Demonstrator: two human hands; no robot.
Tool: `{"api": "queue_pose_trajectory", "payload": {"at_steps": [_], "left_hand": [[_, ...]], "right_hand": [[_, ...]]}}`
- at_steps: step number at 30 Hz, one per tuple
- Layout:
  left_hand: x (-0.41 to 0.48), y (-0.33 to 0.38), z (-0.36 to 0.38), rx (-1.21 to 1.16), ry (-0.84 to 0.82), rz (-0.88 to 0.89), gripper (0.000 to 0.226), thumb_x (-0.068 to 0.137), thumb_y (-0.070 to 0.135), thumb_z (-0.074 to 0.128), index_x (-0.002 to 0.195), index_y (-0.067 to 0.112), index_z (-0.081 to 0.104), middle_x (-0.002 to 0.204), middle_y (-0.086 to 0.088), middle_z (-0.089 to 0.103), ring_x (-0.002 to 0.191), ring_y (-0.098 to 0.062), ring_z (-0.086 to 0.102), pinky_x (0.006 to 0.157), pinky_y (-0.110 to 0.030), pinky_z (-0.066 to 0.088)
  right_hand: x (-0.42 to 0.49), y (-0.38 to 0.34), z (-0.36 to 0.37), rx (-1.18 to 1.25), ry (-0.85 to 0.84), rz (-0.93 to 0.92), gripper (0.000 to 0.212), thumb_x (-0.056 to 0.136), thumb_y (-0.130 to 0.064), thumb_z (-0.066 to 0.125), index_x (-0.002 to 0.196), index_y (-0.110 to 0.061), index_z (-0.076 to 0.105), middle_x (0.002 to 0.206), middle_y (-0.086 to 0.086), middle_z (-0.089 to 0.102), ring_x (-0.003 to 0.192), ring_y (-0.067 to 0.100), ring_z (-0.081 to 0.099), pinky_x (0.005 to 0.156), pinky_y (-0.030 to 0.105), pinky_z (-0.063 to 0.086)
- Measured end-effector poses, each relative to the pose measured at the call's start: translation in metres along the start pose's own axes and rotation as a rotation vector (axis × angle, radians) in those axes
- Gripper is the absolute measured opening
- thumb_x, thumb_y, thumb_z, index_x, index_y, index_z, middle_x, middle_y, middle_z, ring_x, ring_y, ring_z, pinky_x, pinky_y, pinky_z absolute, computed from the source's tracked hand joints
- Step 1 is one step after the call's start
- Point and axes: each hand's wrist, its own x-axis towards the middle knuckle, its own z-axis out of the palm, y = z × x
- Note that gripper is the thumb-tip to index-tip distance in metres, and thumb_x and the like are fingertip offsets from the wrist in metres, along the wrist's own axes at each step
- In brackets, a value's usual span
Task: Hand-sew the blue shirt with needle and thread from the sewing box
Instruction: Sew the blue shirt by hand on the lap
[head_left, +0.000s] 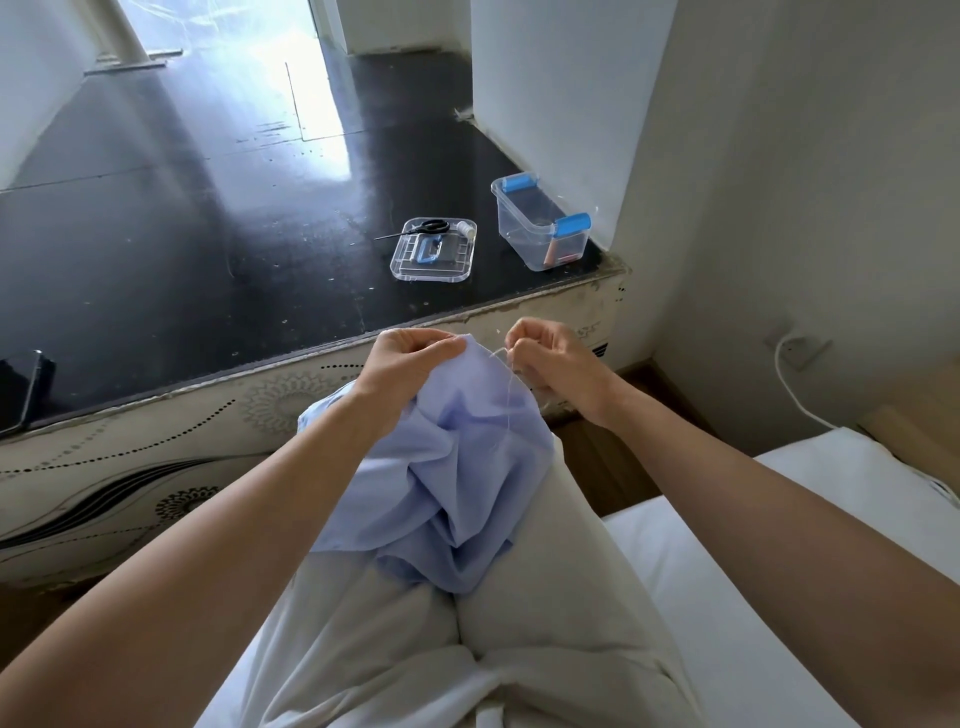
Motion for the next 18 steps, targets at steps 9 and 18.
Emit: {"api": "queue_pose_trajectory", "payload": {"at_steps": [9, 18], "left_hand": [[0.001, -0.002, -0.001, 0.183, -0.118, 0.23, 0.012, 0.09, 0.015, 0.067, 0.091, 0.007, 0.076, 0.085, -0.014, 0.07, 0.075, -0.012, 0.055, 0.067, -0.03, 0.043], [0.013, -0.015, -0.011, 0.417, -0.003, 0.376, 0.016, 0.088, 0.022, 0.071, 0.072, 0.021, 0.069, 0.064, 0.007, 0.059, 0.059, -0.009, 0.049, 0.06, -0.028, 0.041]], "right_hand": [[0.015, 0.0, 0.013, -0.058, -0.048, -0.054, 0.015, 0.098, -0.021, 0.054, 0.104, -0.014, 0.066, 0.094, 0.008, 0.065, 0.085, 0.018, 0.062, 0.068, 0.024, 0.054], [0.012, 0.01, 0.008, -0.152, 0.092, -0.072, 0.013, 0.092, -0.023, 0.066, 0.094, -0.009, 0.066, 0.086, 0.023, 0.065, 0.076, 0.027, 0.061, 0.071, 0.041, 0.056]]}}
